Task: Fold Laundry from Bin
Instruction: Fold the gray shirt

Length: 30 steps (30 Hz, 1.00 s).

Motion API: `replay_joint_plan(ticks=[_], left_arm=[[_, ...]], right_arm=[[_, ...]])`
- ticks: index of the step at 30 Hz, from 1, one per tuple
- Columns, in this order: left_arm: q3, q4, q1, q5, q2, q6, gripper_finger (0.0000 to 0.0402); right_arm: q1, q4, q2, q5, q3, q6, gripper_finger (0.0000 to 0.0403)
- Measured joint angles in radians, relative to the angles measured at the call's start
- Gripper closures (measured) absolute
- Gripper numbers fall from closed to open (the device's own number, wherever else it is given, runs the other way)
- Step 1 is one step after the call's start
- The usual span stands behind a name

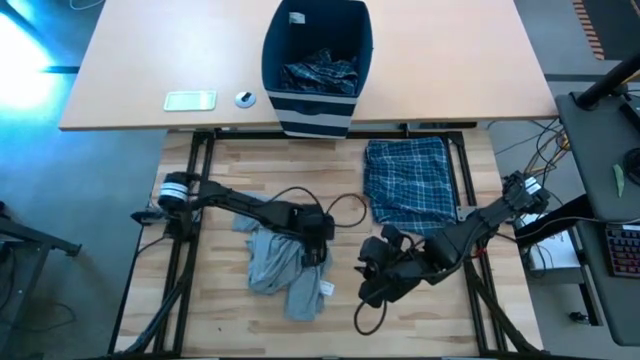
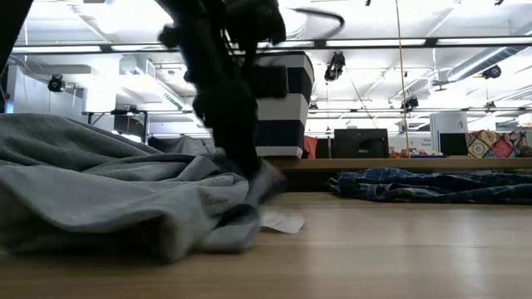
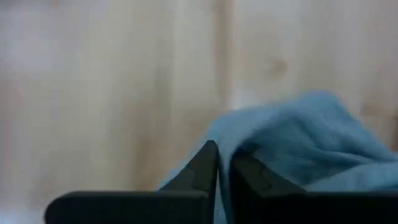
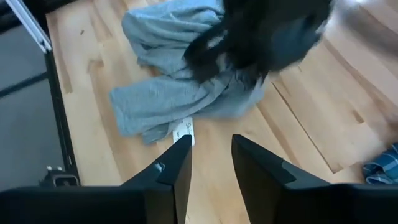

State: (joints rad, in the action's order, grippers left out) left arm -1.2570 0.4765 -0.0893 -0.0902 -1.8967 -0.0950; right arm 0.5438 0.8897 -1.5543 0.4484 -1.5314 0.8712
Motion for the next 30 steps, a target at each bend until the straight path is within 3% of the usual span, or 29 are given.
replay_joint_plan(ticks=[5, 9, 16, 22, 26, 30], left_arm=[[-0.162, 0.292, 0.003, -0.177, 0.164, -0.002, 0.0401], [-0.330, 0.457, 0.003, -0.253, 0.314, -0.042, 0.0401], [-0.520, 0.590, -0.049, -0.342, 0.500, -0.130, 0.0401], [-0.432, 0.596, -0.179, -0.344, 0.593, -0.188, 0.0401], [-0.295, 0.561, -0.308, -0.280, 0.591, -0.299, 0.0402], [-0.124, 0.394, -0.438, -0.249, 0.541, -0.423, 0.0402]], right_arm=[[0.009, 0.057, 0.000, 0.049, 0.001, -0.023, 0.0269], [0.010, 0.066, 0.009, 0.113, 0.002, -0.083, 0.0243], [-0.022, 0.066, 0.056, 0.232, 0.002, -0.185, 0.0200], [-0.075, 0.047, 0.043, 0.201, 0.029, -0.233, 0.0195], [-0.137, -0.070, 0.032, 0.061, 0.085, -0.332, 0.0194], [-0.218, -0.230, 0.030, -0.096, 0.143, -0.551, 0.0194]])
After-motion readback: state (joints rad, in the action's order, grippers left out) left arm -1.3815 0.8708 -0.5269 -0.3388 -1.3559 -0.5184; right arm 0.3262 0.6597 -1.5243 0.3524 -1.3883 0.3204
